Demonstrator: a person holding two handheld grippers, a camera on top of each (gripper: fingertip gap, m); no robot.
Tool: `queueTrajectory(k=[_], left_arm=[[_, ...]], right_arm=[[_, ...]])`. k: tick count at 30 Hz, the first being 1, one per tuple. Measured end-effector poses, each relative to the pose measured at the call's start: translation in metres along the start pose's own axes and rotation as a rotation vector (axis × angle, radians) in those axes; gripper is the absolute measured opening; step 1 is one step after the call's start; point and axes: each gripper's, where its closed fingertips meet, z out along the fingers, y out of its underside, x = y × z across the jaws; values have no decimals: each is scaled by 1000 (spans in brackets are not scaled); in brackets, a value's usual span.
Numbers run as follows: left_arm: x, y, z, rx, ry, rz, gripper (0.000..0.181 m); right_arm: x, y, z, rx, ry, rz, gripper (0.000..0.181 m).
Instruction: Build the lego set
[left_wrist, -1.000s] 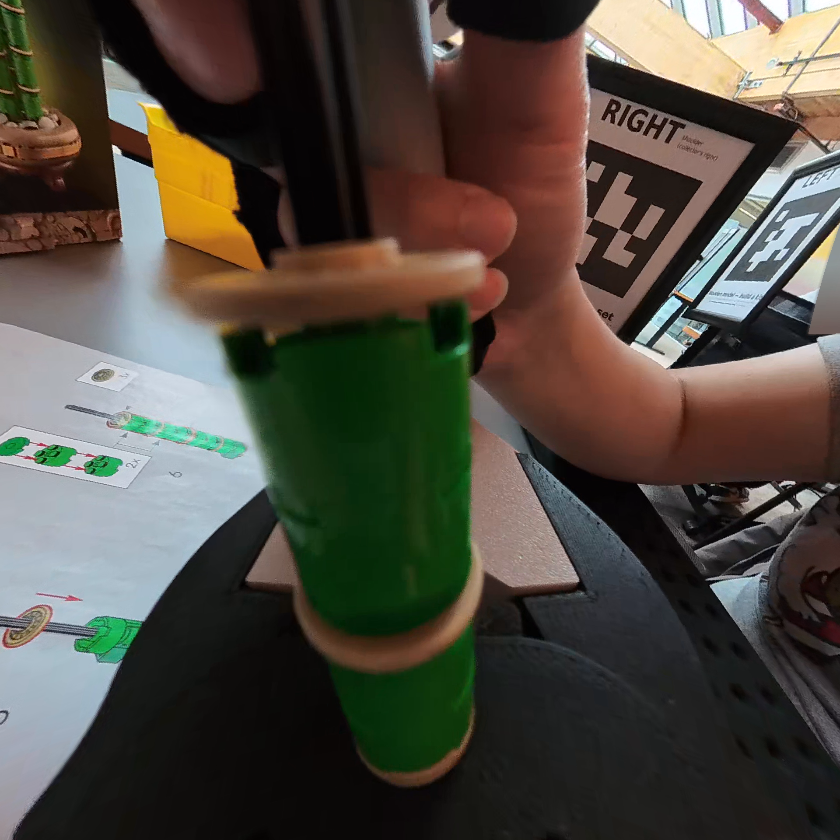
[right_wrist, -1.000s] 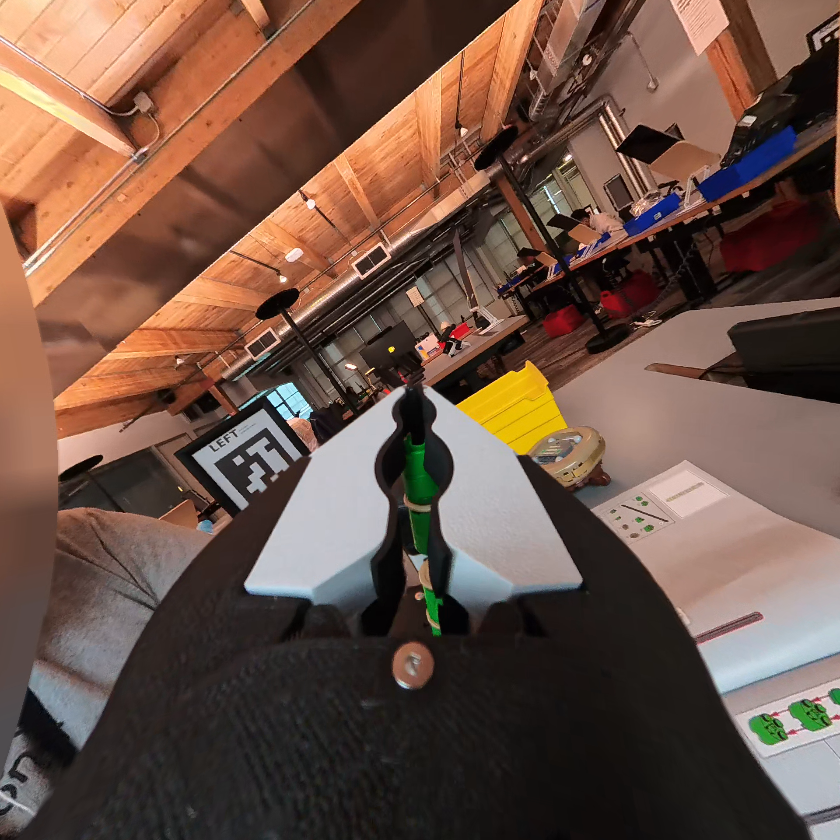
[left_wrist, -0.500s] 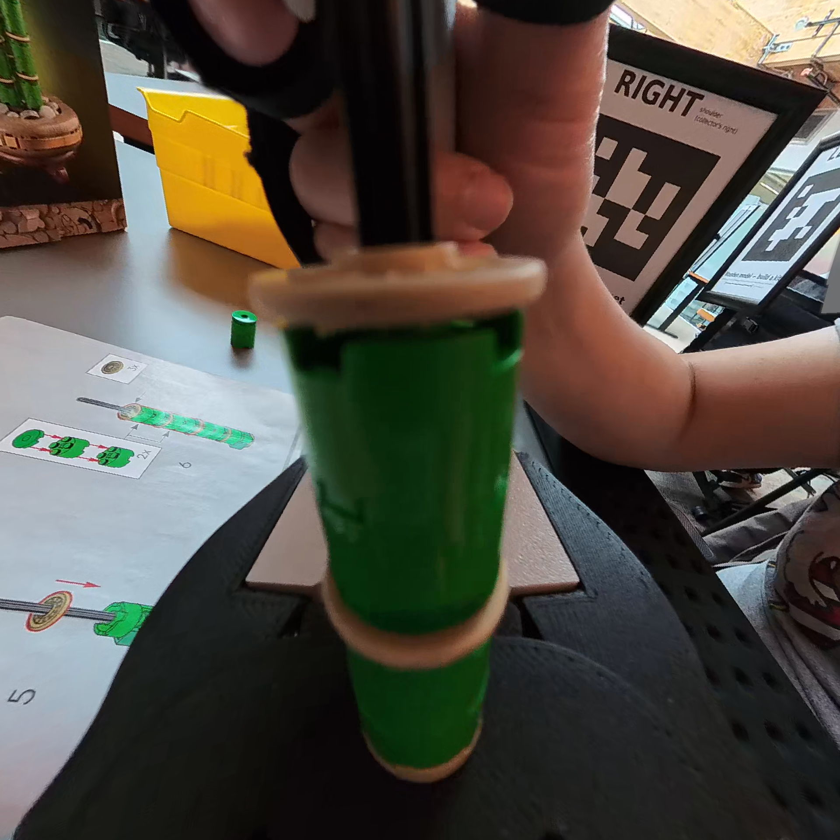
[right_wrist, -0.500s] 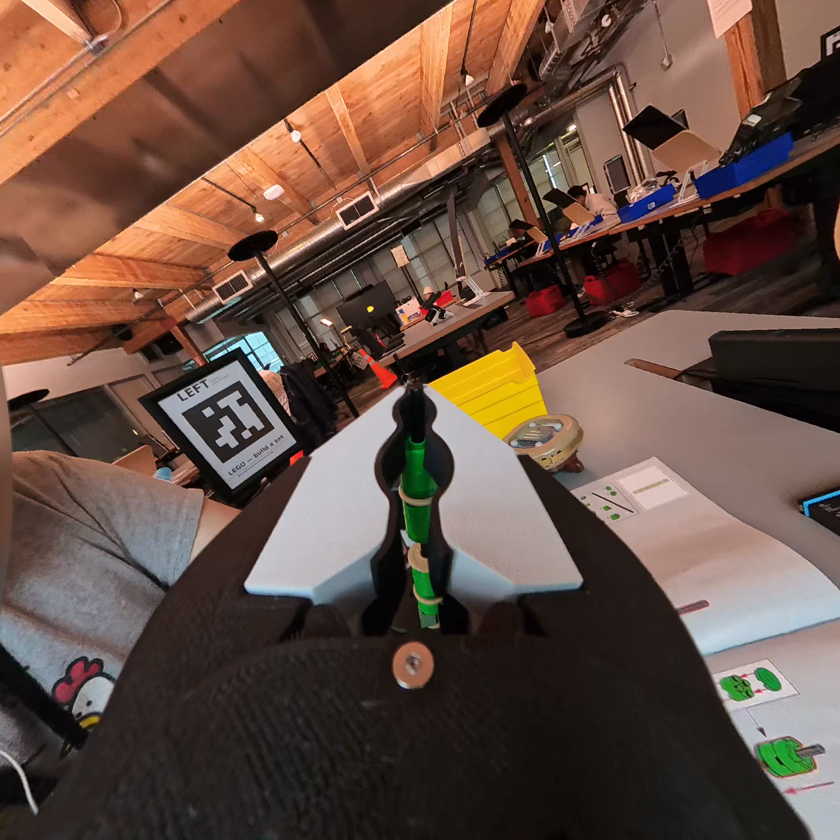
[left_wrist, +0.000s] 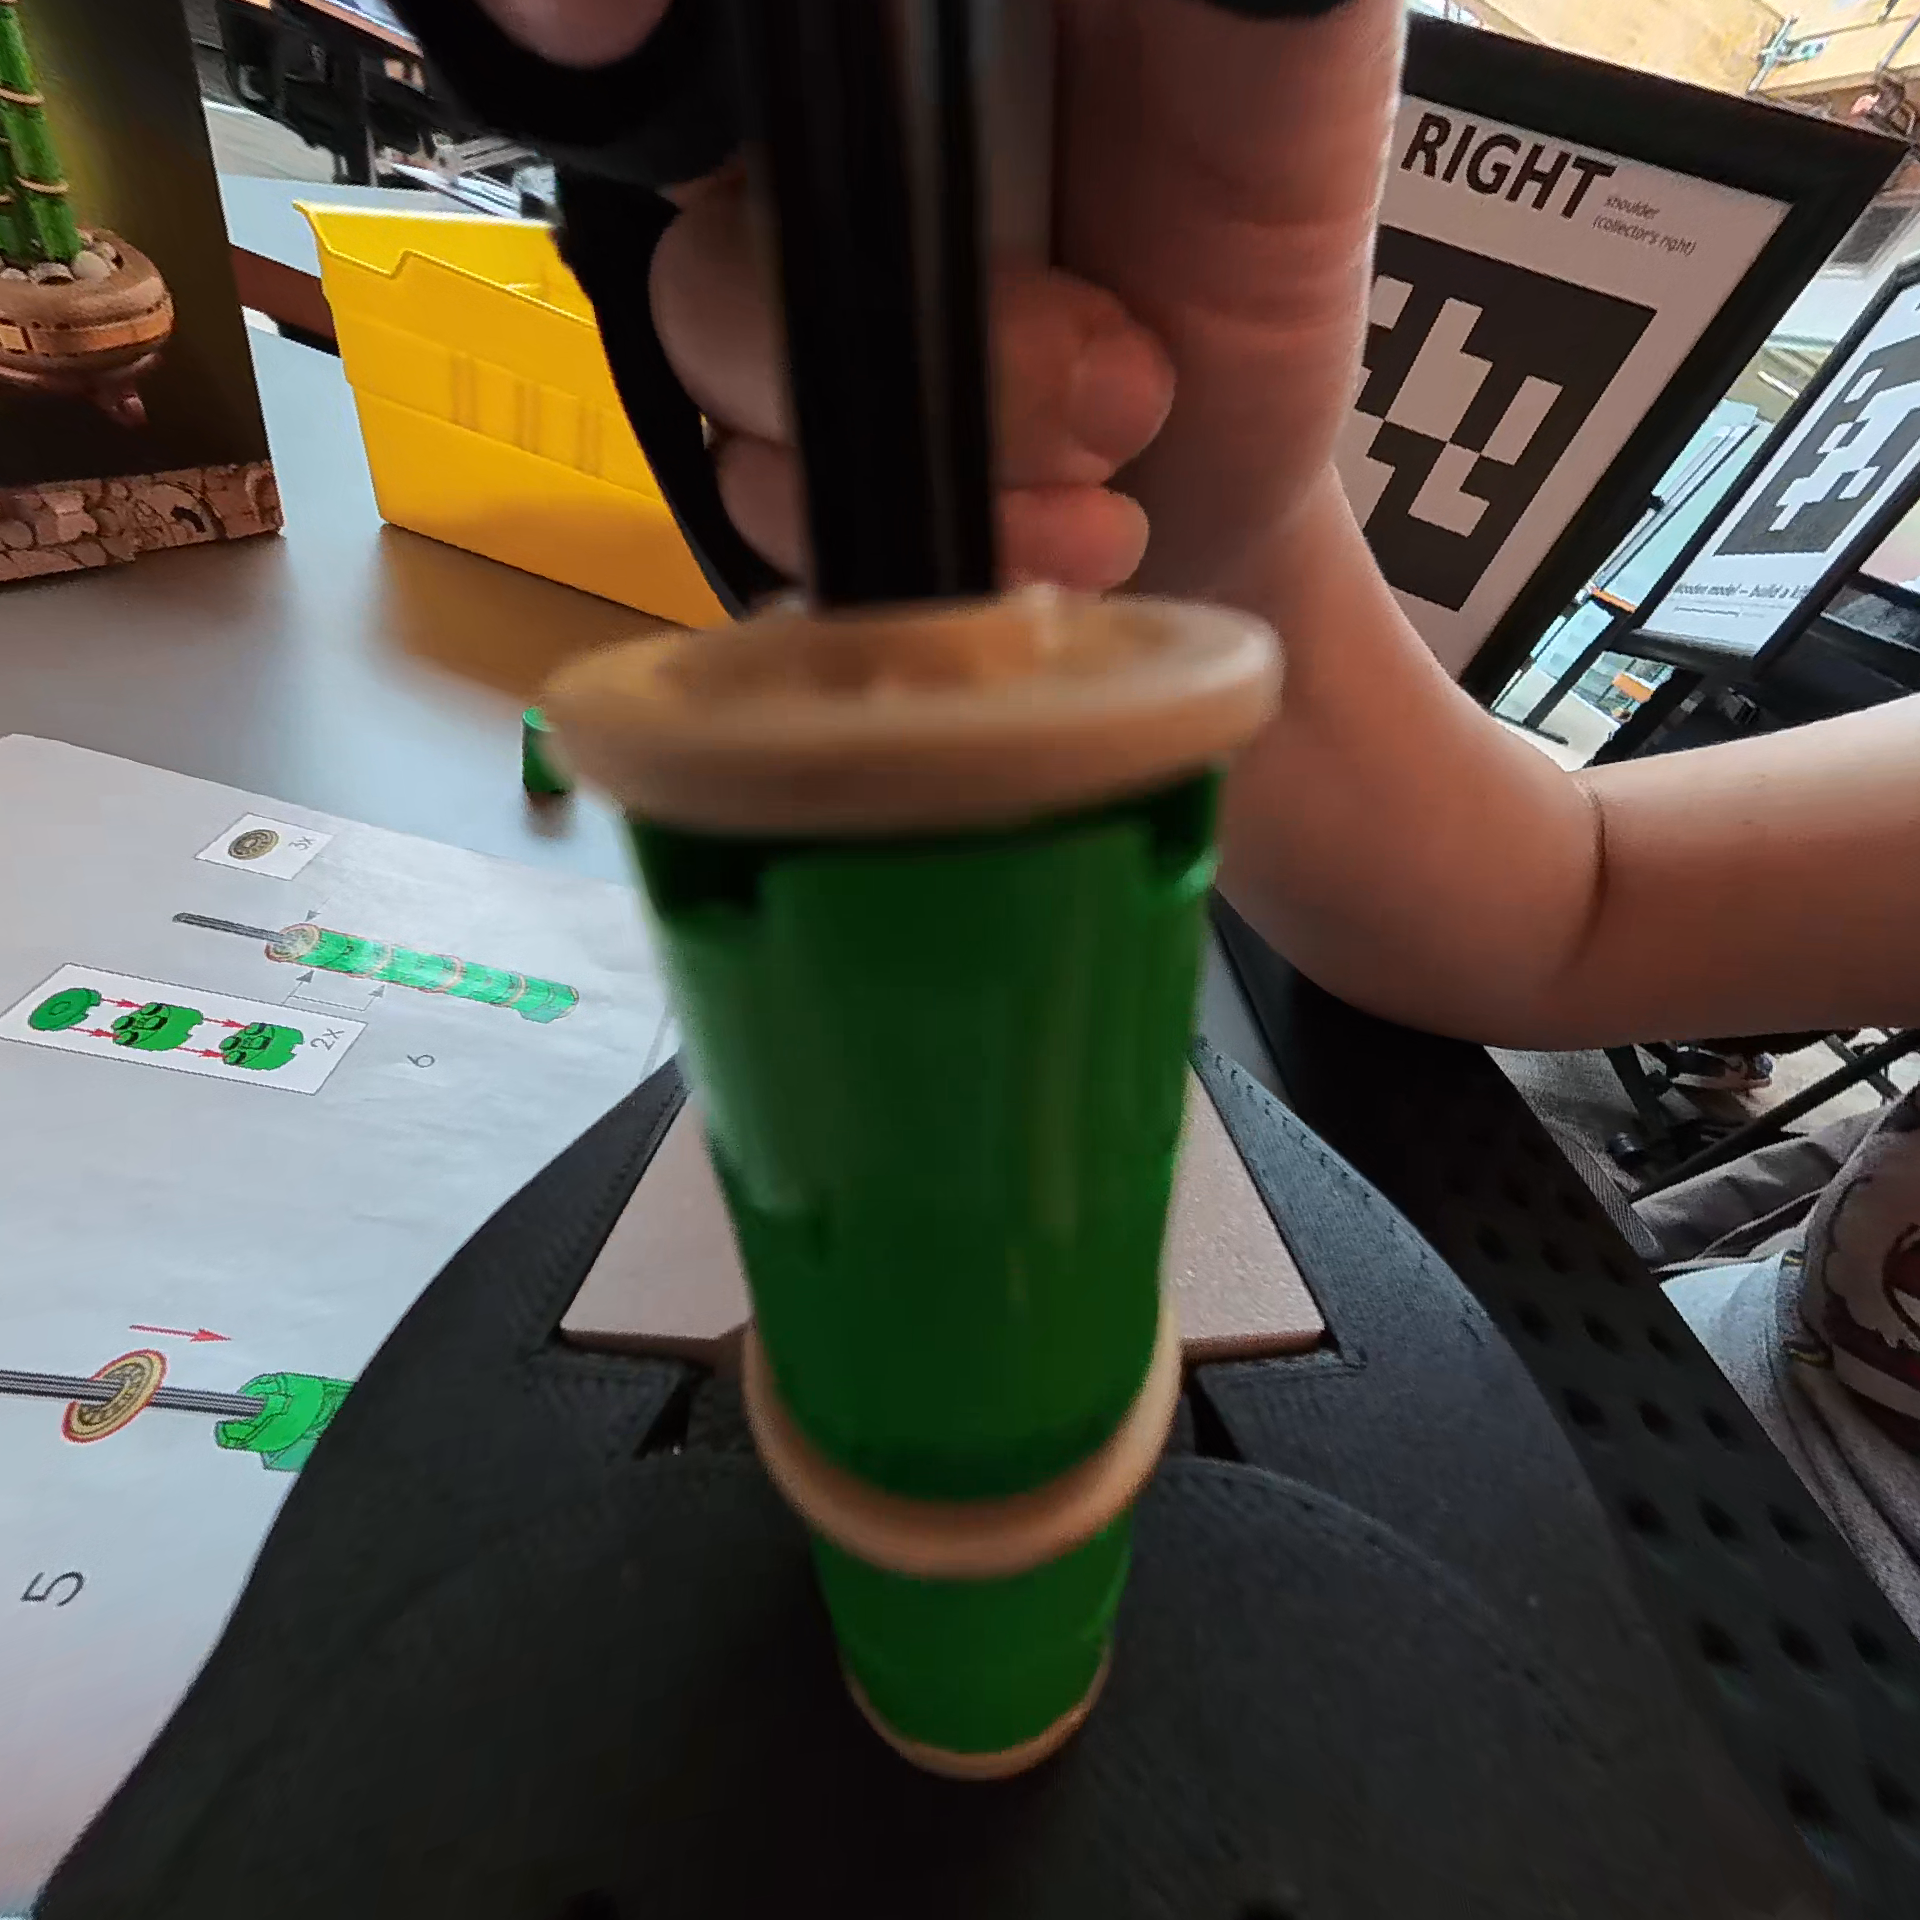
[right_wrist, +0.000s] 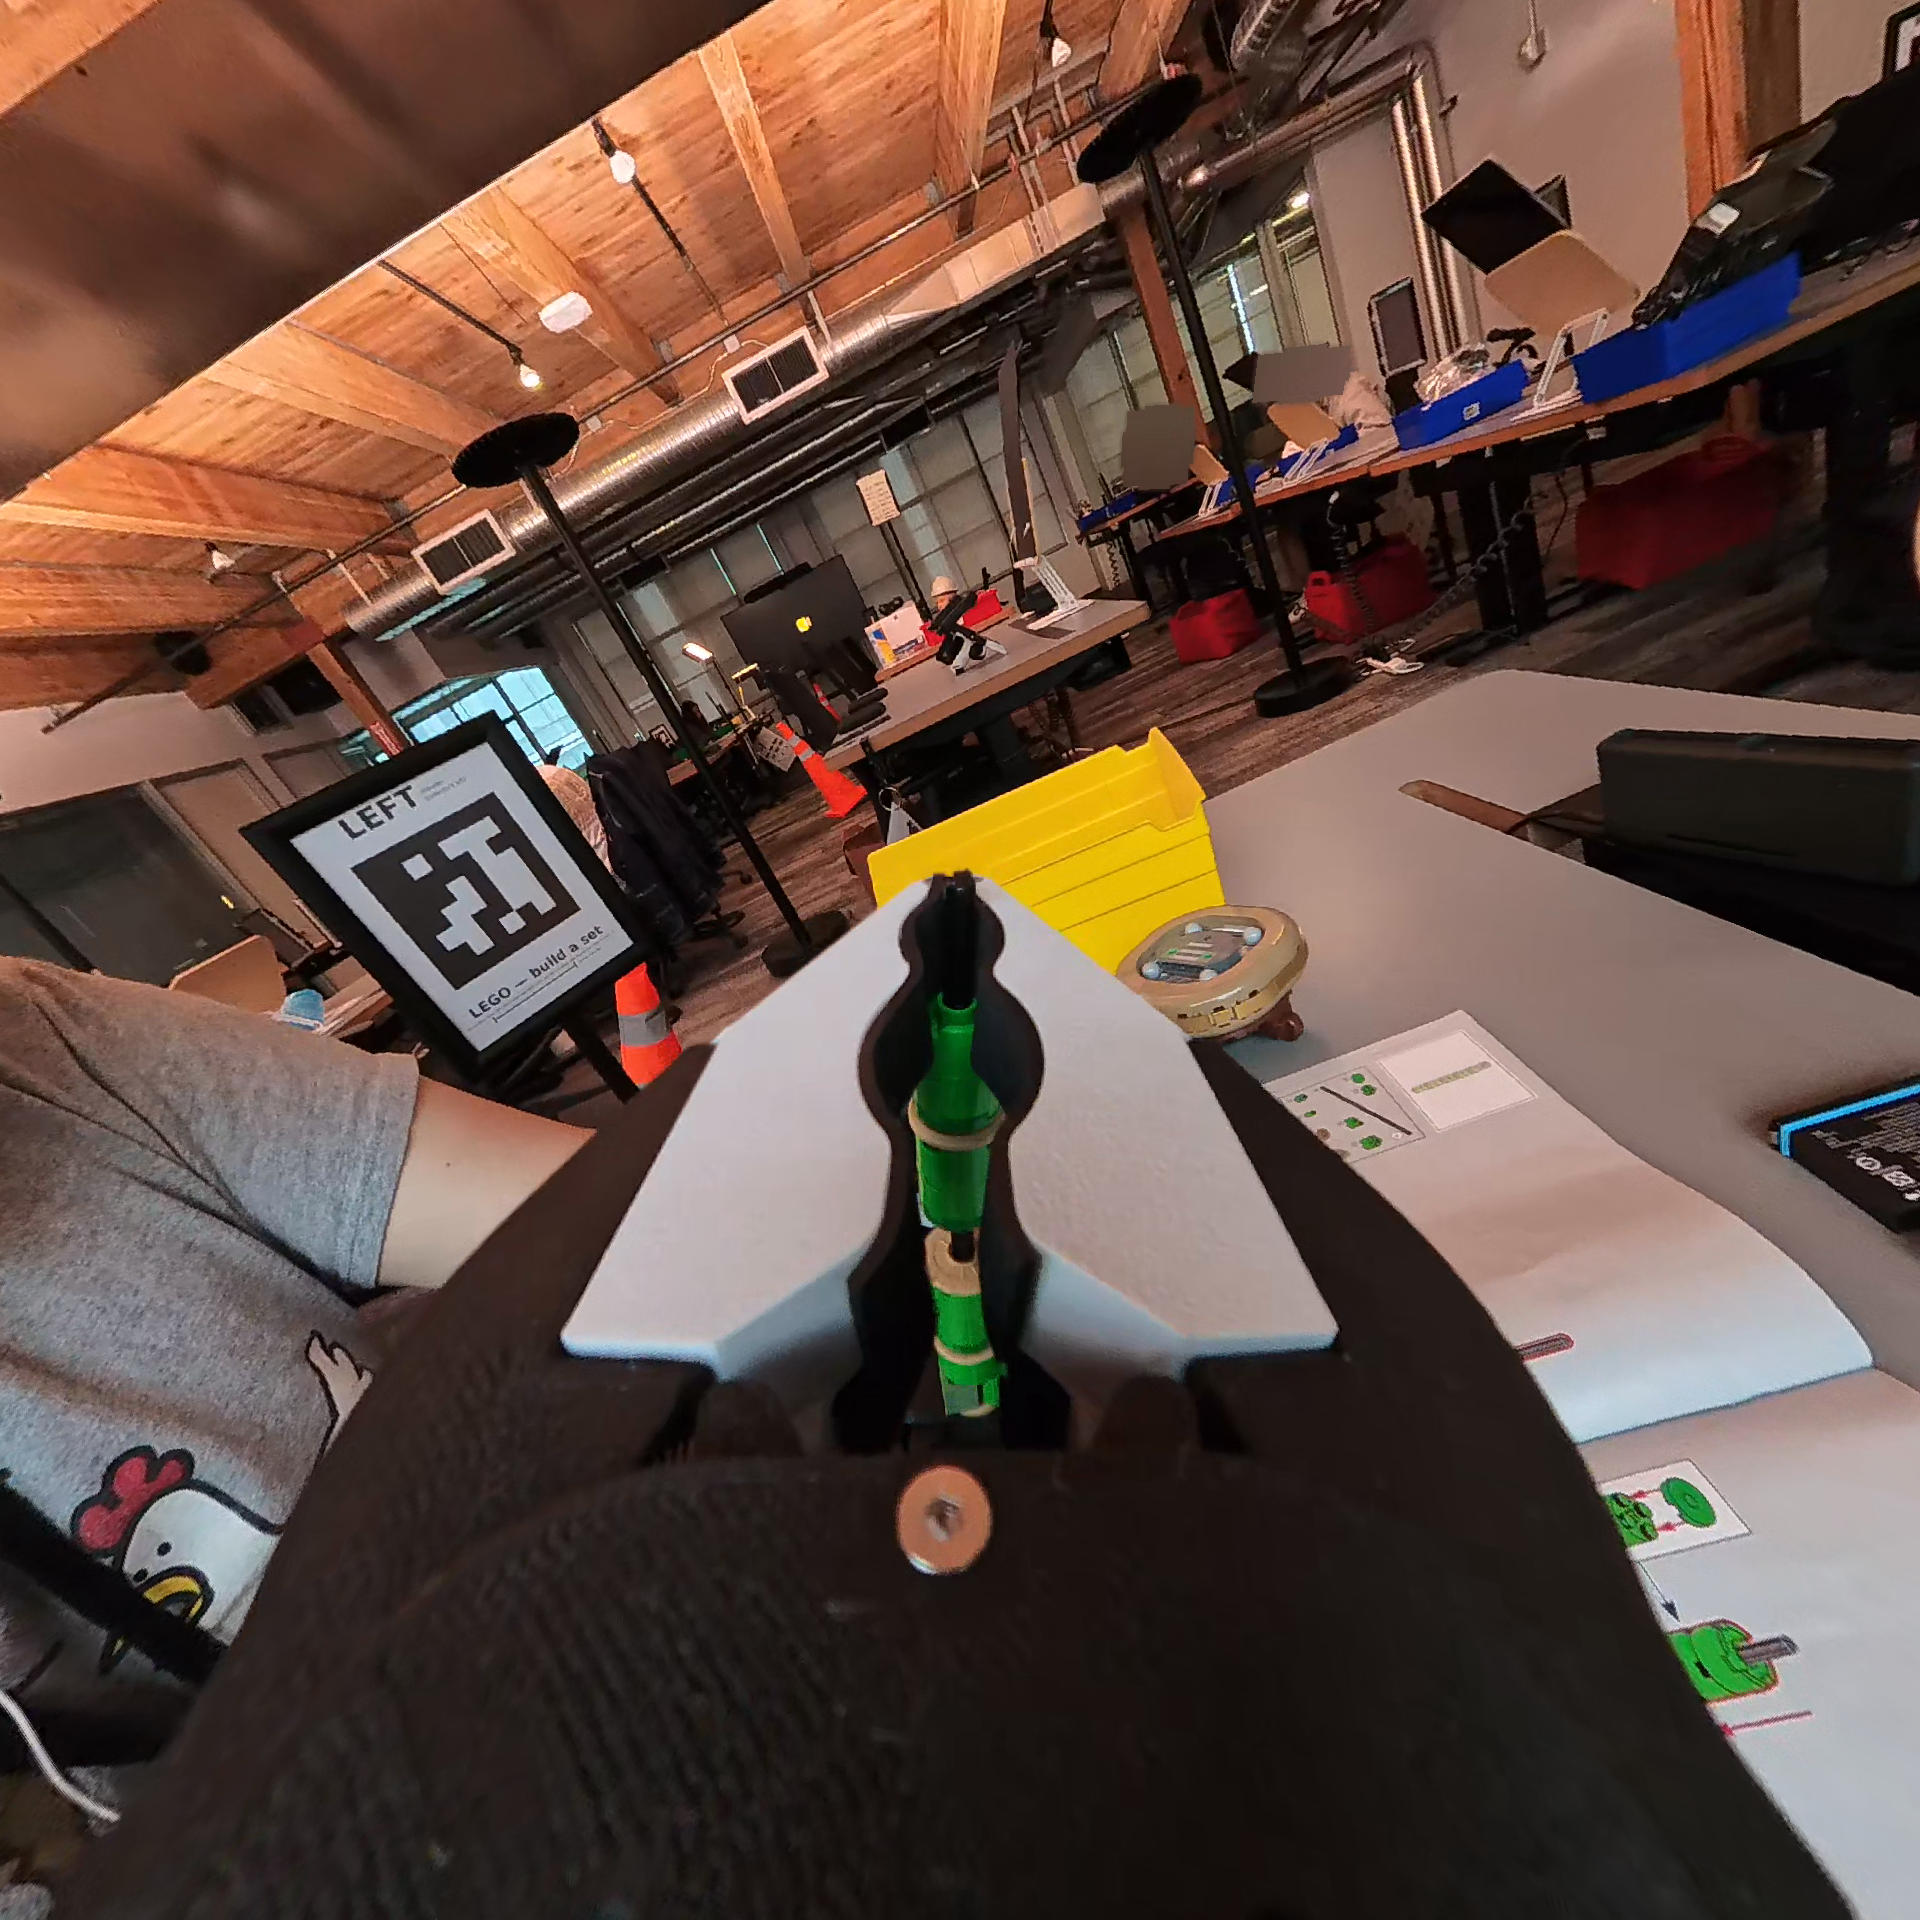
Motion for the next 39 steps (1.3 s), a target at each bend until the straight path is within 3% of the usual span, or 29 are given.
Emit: queueTrajectory(k=[39], left_arm=[[3,-1,-1,20,24,-31,0]], right_arm=[[-3,7,6,-58,26,-48,1]])
